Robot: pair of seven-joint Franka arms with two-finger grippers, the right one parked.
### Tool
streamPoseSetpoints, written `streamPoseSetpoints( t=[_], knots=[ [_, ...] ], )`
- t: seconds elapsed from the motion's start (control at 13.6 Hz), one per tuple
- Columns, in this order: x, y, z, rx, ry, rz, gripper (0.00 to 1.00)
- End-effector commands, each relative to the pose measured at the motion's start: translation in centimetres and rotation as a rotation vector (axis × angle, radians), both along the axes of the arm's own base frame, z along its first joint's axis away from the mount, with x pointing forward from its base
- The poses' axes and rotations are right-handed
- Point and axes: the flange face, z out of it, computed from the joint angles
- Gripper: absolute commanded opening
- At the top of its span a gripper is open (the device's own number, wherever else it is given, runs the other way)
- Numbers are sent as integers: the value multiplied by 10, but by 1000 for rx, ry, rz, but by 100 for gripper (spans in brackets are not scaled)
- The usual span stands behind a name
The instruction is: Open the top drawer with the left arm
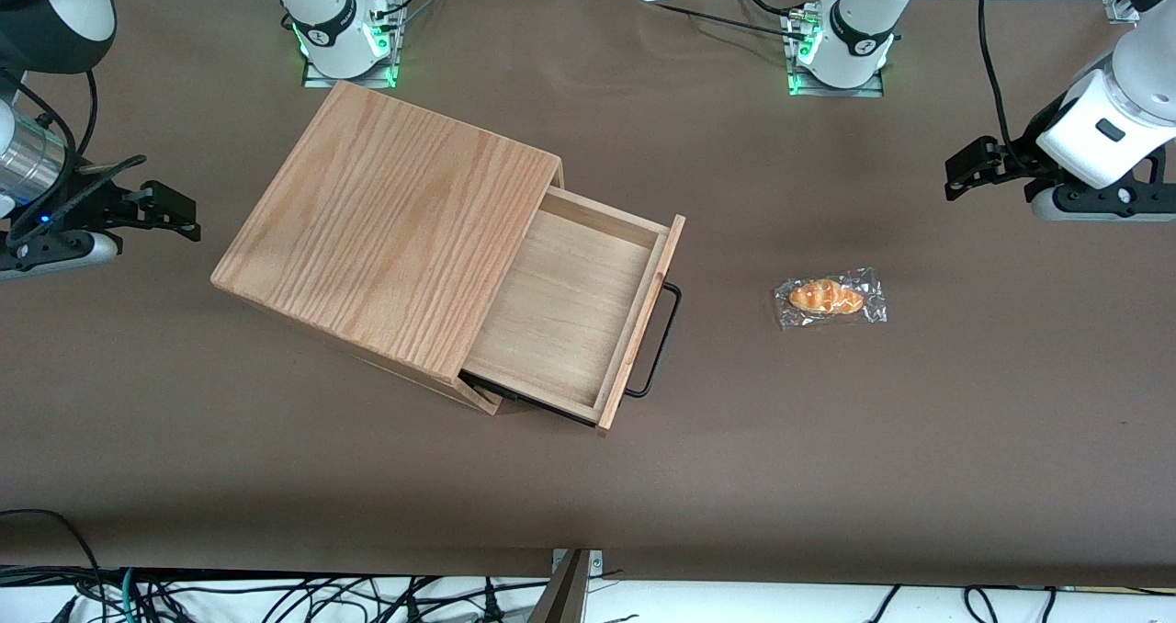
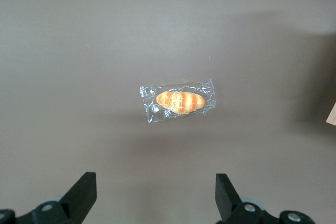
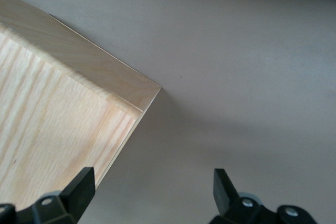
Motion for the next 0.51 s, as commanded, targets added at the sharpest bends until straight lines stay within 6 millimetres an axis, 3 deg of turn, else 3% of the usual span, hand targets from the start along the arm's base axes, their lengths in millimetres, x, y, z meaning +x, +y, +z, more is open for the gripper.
streamPoseSetpoints(
  t=[0.0,0.44],
  knots=[
    [0,-1,4,10,-10,2,100],
    [3,1,2,9,-8,2,100]
  ],
)
